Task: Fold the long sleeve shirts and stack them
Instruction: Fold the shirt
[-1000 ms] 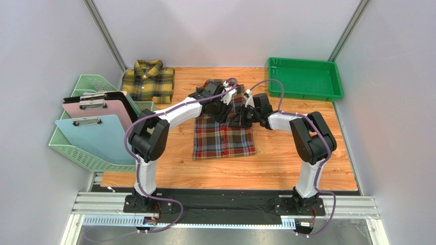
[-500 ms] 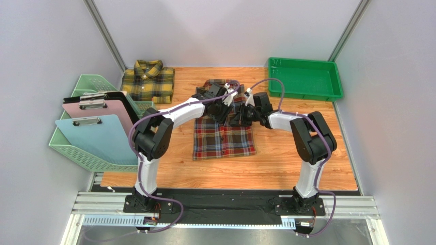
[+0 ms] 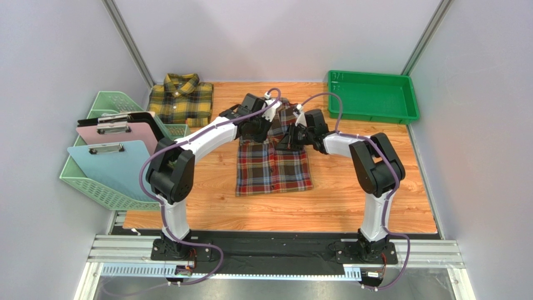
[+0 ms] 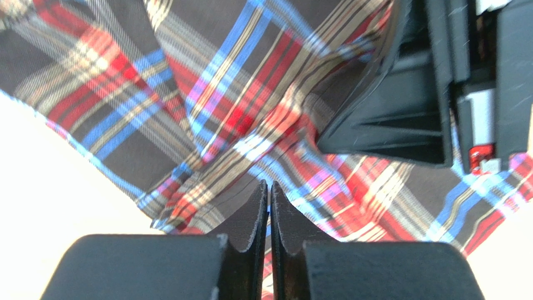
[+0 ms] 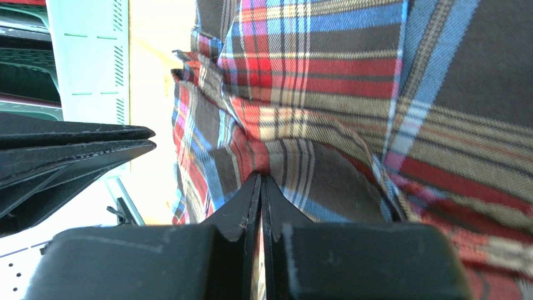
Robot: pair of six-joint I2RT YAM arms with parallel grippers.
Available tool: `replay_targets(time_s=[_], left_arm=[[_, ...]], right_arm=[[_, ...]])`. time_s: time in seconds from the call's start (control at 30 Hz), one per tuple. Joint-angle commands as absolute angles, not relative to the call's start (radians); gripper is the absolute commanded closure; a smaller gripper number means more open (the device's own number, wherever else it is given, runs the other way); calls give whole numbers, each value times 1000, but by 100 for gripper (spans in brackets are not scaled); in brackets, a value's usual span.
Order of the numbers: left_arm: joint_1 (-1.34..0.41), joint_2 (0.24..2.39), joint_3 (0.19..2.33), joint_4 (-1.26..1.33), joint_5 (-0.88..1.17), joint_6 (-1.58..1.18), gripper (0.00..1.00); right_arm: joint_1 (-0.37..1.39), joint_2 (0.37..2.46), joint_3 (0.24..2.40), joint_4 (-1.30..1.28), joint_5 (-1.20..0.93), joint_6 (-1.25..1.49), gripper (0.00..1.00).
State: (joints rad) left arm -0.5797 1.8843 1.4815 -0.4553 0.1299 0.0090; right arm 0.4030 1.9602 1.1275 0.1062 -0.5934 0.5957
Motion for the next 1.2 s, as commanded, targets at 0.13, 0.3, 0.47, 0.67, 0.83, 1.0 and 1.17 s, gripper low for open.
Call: replay_targets(time_s=[0.13,0.3,0.47,0.67,0.83,1.0,1.17], left_arm=[[-535,1819,1445,-471,244,-20,79],[-491,1799,1417,-494,394,-34,65],[-439,1761,1342,-439,488,-100,56],[-397,1746,1302,-419,529,-115,55],[-399,1740,1290,-396,555,-146,54],[-491,1750,1321,-370,425,-124,53],[-586,1825,1423,-411,246,-140,44]], right_arm=[[422,2034,1213,153,-584,607,94],[422,2025,1227,164,-581,607,91],[420,2023,1213,251,-641,707,88],[419,2078,1239,245,-646,749,88],[405,2100,1243,216,-635,729,89],[390,2088,1212,155,-601,686,92],[387,2082,1193,163,-600,683,92]])
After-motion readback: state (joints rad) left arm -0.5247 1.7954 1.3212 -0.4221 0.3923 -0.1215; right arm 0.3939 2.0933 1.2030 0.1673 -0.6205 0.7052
